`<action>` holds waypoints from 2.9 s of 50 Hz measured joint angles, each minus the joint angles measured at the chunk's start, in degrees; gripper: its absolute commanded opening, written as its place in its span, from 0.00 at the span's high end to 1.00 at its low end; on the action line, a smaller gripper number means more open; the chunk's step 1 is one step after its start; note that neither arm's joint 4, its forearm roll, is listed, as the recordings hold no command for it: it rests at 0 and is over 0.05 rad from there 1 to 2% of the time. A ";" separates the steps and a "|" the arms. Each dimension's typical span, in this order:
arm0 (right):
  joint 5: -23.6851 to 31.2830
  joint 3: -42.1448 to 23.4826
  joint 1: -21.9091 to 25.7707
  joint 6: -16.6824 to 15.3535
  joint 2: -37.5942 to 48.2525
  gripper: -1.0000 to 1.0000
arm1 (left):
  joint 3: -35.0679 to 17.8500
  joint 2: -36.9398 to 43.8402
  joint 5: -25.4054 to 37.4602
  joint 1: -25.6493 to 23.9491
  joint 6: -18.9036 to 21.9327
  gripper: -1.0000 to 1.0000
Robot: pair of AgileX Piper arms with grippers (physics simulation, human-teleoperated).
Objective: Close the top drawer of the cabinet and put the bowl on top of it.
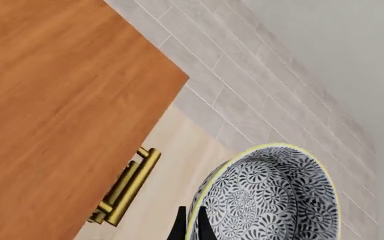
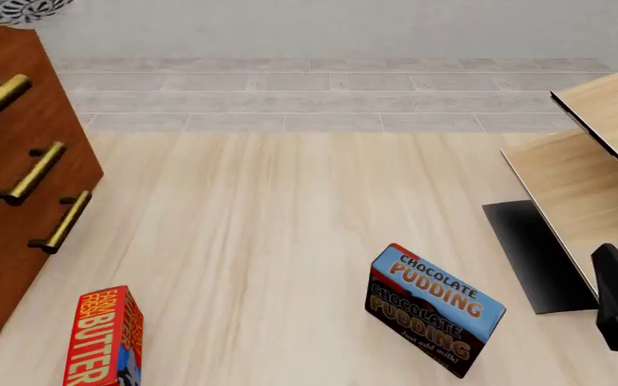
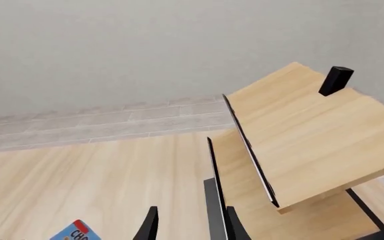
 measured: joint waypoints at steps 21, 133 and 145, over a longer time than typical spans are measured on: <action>-0.30 0.00 0.14 -0.63 0.55 0.00 | -18.15 6.63 13.56 14.62 -4.12 1.00; 0.18 0.00 -0.18 -1.11 0.04 0.00 | -18.25 16.49 15.84 29.23 -12.54 0.00; 0.28 0.00 -0.19 -0.99 -0.10 0.00 | -19.35 16.43 15.88 30.07 -12.12 0.00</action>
